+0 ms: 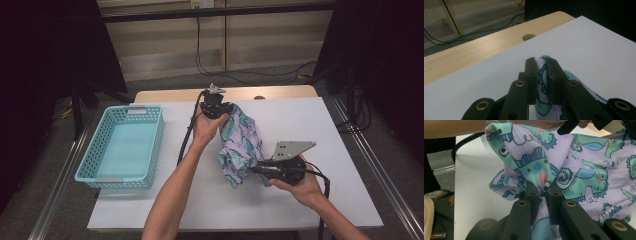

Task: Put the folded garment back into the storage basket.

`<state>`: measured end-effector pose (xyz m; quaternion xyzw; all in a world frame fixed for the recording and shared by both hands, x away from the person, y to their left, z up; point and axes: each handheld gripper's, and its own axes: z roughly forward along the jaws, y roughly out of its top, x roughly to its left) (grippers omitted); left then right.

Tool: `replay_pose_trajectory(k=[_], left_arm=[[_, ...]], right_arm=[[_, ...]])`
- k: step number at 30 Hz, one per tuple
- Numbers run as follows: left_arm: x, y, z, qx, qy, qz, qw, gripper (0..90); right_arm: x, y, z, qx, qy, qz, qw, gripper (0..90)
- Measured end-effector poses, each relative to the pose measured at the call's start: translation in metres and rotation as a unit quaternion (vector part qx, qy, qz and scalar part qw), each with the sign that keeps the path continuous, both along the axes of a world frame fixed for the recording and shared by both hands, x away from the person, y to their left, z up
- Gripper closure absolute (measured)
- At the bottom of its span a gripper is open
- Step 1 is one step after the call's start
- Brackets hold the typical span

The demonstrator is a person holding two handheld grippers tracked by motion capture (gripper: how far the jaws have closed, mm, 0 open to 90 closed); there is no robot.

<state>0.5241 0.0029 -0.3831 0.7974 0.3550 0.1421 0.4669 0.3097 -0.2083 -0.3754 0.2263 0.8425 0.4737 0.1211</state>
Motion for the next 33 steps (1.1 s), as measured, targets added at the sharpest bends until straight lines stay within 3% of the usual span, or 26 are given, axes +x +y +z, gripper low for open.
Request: replay_pose_trajectory(k=[12, 13, 14, 16, 18, 21, 22, 23, 24, 25, 28, 29, 30, 31, 33], left_arm=[[0.0, 0.014, 0.013, 0.0, -0.007, 0.008, 0.9999, 80.7], [0.001, 0.017, 0.014, 0.016, -0.014, -0.001, 0.9998, 80.6], [0.0, 0.016, 0.014, -0.001, -0.008, 0.009, 0.9999, 80.7], [0.0, 0.017, 0.014, -0.002, -0.007, 0.01, 0.9999, 80.7], [0.0, 0.021, 0.017, 0.016, -0.01, 0.008, 0.9998, 80.7], [-0.002, 0.02, 0.021, -0.004, -0.012, 0.015, 0.9998, 80.7], [-0.001, 0.023, 0.023, 0.016, -0.014, 0.004, 0.9998, 80.7], [-0.001, 0.023, 0.023, 0.016, -0.014, 0.004, 0.9998, 80.7], [-0.001, 0.026, 0.024, 0.012, -0.015, 0.006, 0.9998, 80.7], [-0.001, 0.027, 0.024, -0.011, -0.012, 0.023, 0.9996, 80.7], [-0.001, 0.031, 0.026, -0.01, -0.011, 0.028, 0.9995, 80.7], [0.0, 0.035, 0.028, 0.003, -0.015, 0.019, 0.9997, 80.7], [0.0, 0.035, 0.028, 0.003, -0.015, 0.019, 0.9997, 80.7], [-0.001, 0.035, 0.028, -0.01, -0.014, 0.027, 0.9995, 80.7], [-0.002, 0.04, 0.031, -0.008, -0.015, 0.028, 0.9995, 80.7]], right_arm=[[0.002, 0.013, 0.01, 0.012, -0.008, 0.011, 0.9998, 83.4], [0.003, 0.015, 0.01, 0.014, -0.007, 0.013, 0.9998, 83.4], [0.003, 0.017, 0.011, 0.015, -0.006, 0.013, 0.9998, 83.4], [0.003, 0.018, 0.011, 0.015, -0.008, 0.014, 0.9998, 83.4], [0.004, 0.021, 0.012, 0.015, -0.012, 0.019, 0.9996, 83.4], [0.004, 0.025, 0.014, 0.014, -0.013, 0.025, 0.9995, 83.4], [0.005, 0.026, 0.016, 0.011, -0.014, 0.027, 0.9995, 83.4], [0.004, 0.027, 0.017, 0.015, -0.013, 0.027, 0.9994, 83.4], [0.004, 0.029, 0.018, 0.016, -0.013, 0.028, 0.9994, 83.4], [0.006, 0.03, 0.019, 0.015, -0.018, 0.03, 0.9993, 83.4], [0.006, 0.032, 0.021, 0.019, -0.017, 0.031, 0.9992, 83.4], [0.008, 0.034, 0.023, 0.018, -0.021, 0.034, 0.999, 83.4], [0.008, 0.034, 0.023, 0.018, -0.021, 0.034, 0.999, 83.4], [0.009, 0.037, 0.024, 0.019, -0.021, 0.038, 0.9989, 83.4], [0.009, 0.04, 0.026, 0.02, -0.023, 0.039, 0.9988, 83.4]])
